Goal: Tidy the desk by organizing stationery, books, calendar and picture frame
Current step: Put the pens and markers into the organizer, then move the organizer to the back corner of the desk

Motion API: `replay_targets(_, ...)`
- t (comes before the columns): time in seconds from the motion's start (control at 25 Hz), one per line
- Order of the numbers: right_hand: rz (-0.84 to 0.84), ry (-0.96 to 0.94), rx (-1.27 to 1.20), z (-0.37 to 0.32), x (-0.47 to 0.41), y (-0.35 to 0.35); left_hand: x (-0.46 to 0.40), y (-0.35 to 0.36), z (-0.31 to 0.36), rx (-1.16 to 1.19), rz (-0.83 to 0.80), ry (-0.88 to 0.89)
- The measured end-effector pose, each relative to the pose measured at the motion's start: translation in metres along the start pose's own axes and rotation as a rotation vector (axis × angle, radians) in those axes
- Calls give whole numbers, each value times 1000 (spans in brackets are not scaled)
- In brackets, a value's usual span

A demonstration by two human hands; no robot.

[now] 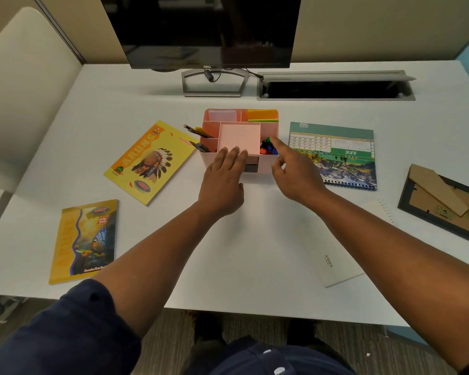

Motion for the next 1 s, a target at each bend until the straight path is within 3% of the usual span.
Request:
replay_targets(0.24,-86,21,-12,5,5,13,0,-3,1,-1,-13,-2)
replay_targets(1.0,-93,17,28,8,17,19,1,5,-7,68,-50,47)
Point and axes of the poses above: each hand's wrist, its own x-axis away from the middle knuckle, its own y-axis out of the palm, z = x × y, the point moved 8 cm from there along -x, towards the middle knuckle, and after that the axes turned 9 degrees about x, right-handed, at the moved point
